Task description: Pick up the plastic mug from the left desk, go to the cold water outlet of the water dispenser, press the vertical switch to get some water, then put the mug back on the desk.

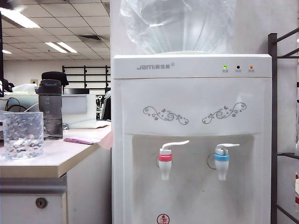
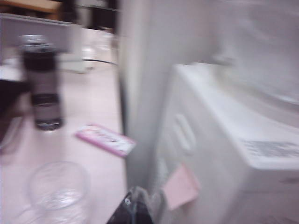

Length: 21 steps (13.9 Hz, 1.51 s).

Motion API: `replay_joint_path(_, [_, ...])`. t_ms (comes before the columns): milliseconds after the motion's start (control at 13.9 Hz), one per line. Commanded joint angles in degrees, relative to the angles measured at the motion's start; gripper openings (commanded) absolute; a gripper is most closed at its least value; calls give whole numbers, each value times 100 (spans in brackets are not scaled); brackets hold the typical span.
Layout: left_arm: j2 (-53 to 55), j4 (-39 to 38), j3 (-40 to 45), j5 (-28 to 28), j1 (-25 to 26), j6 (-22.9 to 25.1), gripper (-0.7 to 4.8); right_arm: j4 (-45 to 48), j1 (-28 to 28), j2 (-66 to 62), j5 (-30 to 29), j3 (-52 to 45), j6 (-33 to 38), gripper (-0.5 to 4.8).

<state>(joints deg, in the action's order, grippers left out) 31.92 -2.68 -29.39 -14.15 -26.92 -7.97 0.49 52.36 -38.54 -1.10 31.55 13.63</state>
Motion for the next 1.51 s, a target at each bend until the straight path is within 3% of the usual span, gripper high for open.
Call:
replay_joint_path(72, [-190, 66, 212, -2, 470, -214, -6, 66, 11, 2, 2, 26, -24, -7])
replay_joint_path(287, [-264, 120, 531, -131, 929, -323, -6, 61, 9, 0, -9, 24, -68, -7])
replay_joint_path(718, [-258, 114, 1445, -144, 940, -468, -6, 52, 9, -2, -33, 20, -63, -7])
replay_joint_path(862, [-256, 103, 1495, -804, 940, -461, -4, -74, 9, -2, -31, 20, -63, -7])
replay_joint_path(934, [-240, 109, 1512, -1287, 940, -448, 113, -114, 11, -2, -33, 20, -63, -6])
replay_joint_path(1077, [-157, 173, 1641, -1274, 944, -461, 328, -68, 9, -2, -31, 20, -63, -7])
replay_joint_path(1149, [-28, 321, 1790, -1174, 944, -505, 355, -52, 9, -2, -31, 20, -63, -7])
replay_joint_path(1221, [98, 442, 1891, -1360, 944, -761, 335, -50, 9, 0, -33, 20, -63, -6])
replay_joint_path(1508, [911, 1283, 1921, -1397, 944, -772, 336, -48, 9, 0, -31, 20, -63, -7])
